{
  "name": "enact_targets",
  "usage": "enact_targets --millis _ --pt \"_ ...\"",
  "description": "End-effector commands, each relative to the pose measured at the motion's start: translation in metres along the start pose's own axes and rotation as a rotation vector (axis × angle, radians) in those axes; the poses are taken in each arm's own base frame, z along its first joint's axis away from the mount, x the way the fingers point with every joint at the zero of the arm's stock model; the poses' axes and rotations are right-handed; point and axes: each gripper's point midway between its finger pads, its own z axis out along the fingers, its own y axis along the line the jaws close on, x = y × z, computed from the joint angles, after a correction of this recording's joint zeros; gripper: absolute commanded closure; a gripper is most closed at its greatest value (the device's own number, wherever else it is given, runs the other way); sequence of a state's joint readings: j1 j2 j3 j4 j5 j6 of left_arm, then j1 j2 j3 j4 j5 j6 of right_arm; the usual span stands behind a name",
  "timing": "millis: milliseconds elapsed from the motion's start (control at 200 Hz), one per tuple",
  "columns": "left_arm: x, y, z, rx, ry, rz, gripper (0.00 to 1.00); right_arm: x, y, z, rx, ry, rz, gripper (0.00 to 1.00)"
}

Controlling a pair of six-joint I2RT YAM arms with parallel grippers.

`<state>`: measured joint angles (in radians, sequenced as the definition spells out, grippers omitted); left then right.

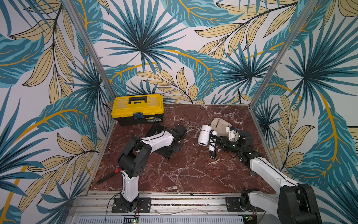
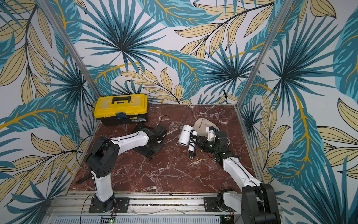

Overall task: Pack away hair dryers
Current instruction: Open the drawstring bag at the center of the board.

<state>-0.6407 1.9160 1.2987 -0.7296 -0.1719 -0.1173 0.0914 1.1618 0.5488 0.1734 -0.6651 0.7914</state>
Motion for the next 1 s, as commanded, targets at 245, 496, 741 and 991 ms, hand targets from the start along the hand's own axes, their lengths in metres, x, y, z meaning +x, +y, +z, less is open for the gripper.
enact_targets --millis 245,496,741,991 --pt "-0.005 0.0 0.001 -0.007 -0.009 0.008 0.69 -0.005 0.006 -0.001 -0.017 -0.012 -0.041 0.88" --pt "-0.005 -0.001 0.001 0.001 -0.008 0.017 0.85 -0.005 0.007 -0.002 -0.014 -0.014 -0.044 0.88" --pt "-0.016 0.002 -0.018 -0.003 -0.066 0.018 0.95 -0.006 0.008 -0.002 -0.012 -0.011 -0.044 0.88" --pt "-0.026 0.0 -0.037 -0.031 -0.127 0.054 0.98 0.002 0.006 -0.004 -0.008 0.021 -0.062 0.88"
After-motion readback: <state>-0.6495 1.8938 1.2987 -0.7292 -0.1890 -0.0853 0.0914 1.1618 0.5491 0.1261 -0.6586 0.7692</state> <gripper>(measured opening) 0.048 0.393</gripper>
